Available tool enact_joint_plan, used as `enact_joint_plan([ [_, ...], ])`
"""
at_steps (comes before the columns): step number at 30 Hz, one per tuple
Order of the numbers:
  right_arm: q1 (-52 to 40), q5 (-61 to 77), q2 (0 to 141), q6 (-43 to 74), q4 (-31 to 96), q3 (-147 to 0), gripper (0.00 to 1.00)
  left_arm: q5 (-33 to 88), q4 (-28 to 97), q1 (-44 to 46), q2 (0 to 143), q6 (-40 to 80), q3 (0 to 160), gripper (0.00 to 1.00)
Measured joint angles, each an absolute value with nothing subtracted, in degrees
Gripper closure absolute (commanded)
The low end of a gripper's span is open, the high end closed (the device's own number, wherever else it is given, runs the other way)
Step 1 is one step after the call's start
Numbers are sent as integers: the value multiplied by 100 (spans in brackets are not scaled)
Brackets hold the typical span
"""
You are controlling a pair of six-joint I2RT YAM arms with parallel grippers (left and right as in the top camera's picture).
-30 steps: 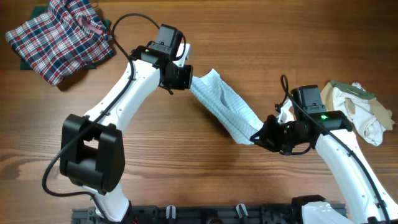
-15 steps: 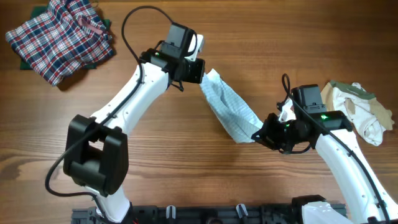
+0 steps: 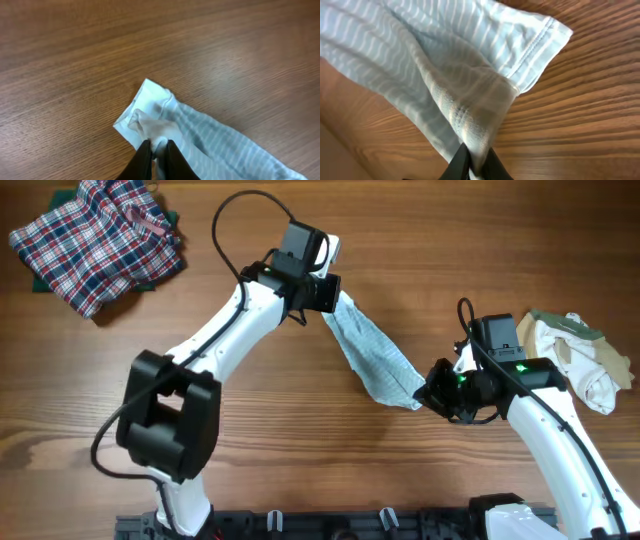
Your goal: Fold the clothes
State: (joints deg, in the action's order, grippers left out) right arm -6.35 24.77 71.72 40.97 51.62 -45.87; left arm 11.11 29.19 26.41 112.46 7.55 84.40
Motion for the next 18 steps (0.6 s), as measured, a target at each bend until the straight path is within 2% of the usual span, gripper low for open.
enact_joint_plan([
  [2, -635, 2410, 7177, 4117, 5061, -4587, 88, 1044, 2906, 2644, 11314, 755, 8440, 88],
  [14, -635, 1758, 7599, 4252, 4882, -4587, 84, 812, 2585, 2641, 11347, 755, 8440, 85],
  [15, -635, 1719, 7658, 4263, 4875, -4587, 81, 812, 2585, 2641, 11347, 755, 8440, 84],
  [16, -635, 1673, 7708, 4265, 4873, -4587, 72, 812, 2589, 2641, 11347, 755, 8440, 82],
  [18, -635, 1619, 7800, 4272, 4853, -4587, 39, 812, 2604, 2641, 11347, 755, 8440, 75],
])
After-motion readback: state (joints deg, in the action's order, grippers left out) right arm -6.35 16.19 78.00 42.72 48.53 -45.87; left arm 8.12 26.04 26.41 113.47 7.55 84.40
